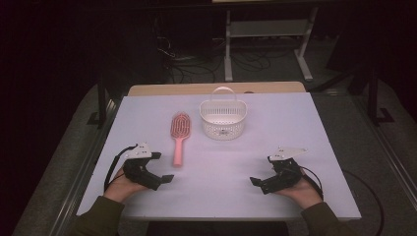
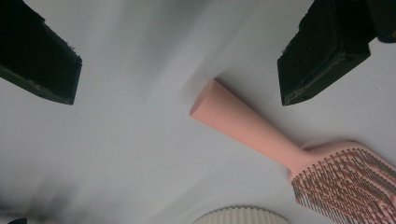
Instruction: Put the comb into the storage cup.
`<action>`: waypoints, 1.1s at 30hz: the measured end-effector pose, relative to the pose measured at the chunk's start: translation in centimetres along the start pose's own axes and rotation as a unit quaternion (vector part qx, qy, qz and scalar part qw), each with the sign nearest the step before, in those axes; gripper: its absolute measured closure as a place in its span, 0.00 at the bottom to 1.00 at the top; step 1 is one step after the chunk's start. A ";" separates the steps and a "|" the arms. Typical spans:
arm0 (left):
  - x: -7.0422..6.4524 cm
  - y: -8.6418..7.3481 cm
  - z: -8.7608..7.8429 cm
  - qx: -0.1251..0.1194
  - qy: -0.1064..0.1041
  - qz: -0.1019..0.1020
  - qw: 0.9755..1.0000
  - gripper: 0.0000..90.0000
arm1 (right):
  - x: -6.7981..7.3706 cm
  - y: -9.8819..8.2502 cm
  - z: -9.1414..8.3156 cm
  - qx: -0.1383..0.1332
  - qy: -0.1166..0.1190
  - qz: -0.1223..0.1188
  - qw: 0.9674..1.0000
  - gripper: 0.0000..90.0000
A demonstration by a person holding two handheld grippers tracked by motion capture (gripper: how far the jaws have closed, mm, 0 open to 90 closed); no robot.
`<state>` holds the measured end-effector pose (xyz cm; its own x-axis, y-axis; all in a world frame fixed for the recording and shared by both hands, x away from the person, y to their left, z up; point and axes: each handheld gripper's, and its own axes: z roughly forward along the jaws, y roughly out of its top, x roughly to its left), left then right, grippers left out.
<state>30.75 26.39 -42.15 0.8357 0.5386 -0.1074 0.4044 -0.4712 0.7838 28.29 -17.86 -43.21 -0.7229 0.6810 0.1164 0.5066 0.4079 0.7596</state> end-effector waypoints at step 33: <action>0.5 1.2 0.3 -0.015 -0.001 -0.012 1.000 0.00 | 0.1 0.3 -0.5 -0.013 0.008 0.005 1.000 0.00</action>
<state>31.78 25.87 -41.47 0.8270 0.5475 -0.1280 0.4130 -0.4372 0.7989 28.16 -18.02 -42.64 -0.7252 0.6752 0.1347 0.5024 0.3852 0.7741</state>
